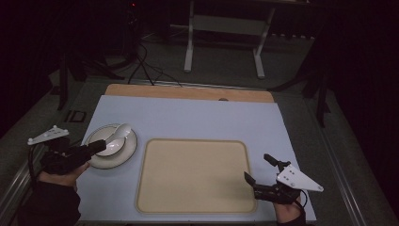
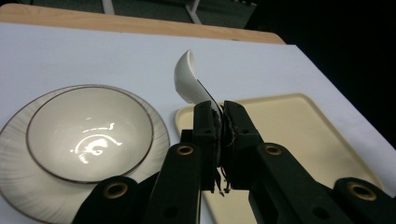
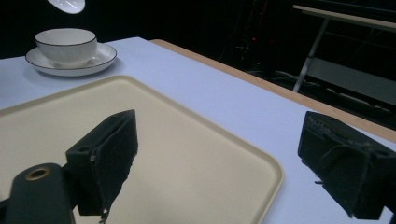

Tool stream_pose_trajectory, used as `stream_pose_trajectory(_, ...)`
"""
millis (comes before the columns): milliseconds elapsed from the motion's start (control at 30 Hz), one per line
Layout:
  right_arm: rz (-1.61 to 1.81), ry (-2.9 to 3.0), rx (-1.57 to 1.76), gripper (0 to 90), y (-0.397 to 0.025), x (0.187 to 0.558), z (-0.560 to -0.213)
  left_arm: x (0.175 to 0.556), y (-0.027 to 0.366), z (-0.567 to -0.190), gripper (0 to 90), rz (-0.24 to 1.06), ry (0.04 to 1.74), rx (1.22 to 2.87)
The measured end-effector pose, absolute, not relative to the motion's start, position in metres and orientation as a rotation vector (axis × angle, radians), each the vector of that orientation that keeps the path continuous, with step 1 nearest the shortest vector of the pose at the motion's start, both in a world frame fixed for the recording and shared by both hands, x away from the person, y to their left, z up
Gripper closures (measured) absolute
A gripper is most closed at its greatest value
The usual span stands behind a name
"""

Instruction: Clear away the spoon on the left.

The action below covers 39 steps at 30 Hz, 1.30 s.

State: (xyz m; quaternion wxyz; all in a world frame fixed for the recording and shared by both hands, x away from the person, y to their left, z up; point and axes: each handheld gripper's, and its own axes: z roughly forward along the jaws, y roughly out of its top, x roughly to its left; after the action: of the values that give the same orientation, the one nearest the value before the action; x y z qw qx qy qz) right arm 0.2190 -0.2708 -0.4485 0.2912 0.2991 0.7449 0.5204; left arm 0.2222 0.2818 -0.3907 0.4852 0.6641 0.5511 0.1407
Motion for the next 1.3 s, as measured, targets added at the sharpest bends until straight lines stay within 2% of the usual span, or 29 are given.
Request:
stream_pose_trajectory(600, 1.386, 1.982, 0.809, 12.1, -0.271, 0.221, -0.450, 0.221, 0.241, -0.387, 85.3, 0.320, 1.294, 1.622)
stream_pose_trajectory(967, 1.387, 1.977, 0.816, 12.1, -0.273, 0.221, -0.450, 0.226, 0.218, -0.398, 85.3, 0.288, 1.274, 1.639)
stream_pose_trajectory(1300, 1.385, 1.976, 0.824, 12.1, -0.273, 0.221, -0.450, 0.222, 0.197, -0.396, 85.3, 0.319, 1.242, 1.656)
